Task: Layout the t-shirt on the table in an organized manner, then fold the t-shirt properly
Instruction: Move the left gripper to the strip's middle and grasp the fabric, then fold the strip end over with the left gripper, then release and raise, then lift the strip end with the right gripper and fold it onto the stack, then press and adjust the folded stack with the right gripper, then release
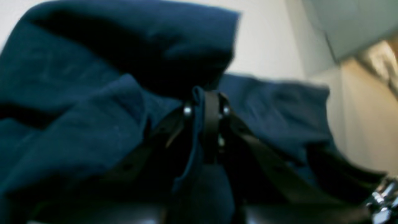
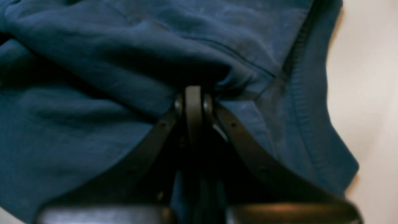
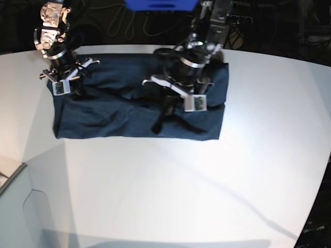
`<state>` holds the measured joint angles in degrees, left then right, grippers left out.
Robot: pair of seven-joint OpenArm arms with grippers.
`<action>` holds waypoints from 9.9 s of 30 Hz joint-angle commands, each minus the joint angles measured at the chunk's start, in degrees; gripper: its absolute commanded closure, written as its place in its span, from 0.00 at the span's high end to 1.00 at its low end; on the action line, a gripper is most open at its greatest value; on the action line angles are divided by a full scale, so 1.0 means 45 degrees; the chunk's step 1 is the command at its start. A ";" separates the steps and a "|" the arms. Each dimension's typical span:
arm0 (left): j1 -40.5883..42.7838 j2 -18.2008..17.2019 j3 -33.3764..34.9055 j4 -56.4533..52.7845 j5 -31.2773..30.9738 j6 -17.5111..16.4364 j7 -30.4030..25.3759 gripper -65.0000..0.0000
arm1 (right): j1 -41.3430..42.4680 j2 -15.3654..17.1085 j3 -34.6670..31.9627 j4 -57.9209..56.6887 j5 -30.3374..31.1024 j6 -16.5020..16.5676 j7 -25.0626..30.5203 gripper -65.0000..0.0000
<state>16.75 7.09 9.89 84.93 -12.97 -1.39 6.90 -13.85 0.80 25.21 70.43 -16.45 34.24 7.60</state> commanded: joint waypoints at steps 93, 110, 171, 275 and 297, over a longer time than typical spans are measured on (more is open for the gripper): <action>-0.2502 -0.6235 0.7775 0.1435 -0.2832 -0.0366 -0.0800 0.52 | -0.0313 0.0106 0.0131 0.0475 -0.0301 0.0040 -0.1053 0.37; 0.0487 -0.6997 0.1680 0.2197 -0.2851 -0.0502 -0.0819 0.52 | -0.0449 -0.1086 0.1811 0.4128 -0.0242 0.0040 -0.1112 0.63; 0.0858 -0.4653 -0.5040 -0.0362 -0.2851 -0.0502 -0.0702 0.52 | 0.1368 -0.1769 0.1284 0.5027 -0.0223 0.1280 -0.3671 0.00; 0.2812 -0.4223 -0.8694 -0.0186 -0.2851 -0.3198 -0.0683 0.53 | 0.2403 -0.1183 -1.1590 0.5242 -0.0301 0.0255 -0.4882 0.54; 0.2402 -0.4223 -0.8674 -0.0186 -0.2851 -0.3198 -0.0683 0.53 | 0.1407 -0.1066 -1.1063 0.3464 -0.0301 0.0196 -0.6699 0.53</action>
<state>27.29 -11.25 -28.82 83.02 -25.56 -15.66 5.32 -7.92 -3.66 -24.38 85.14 -18.61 35.57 -23.40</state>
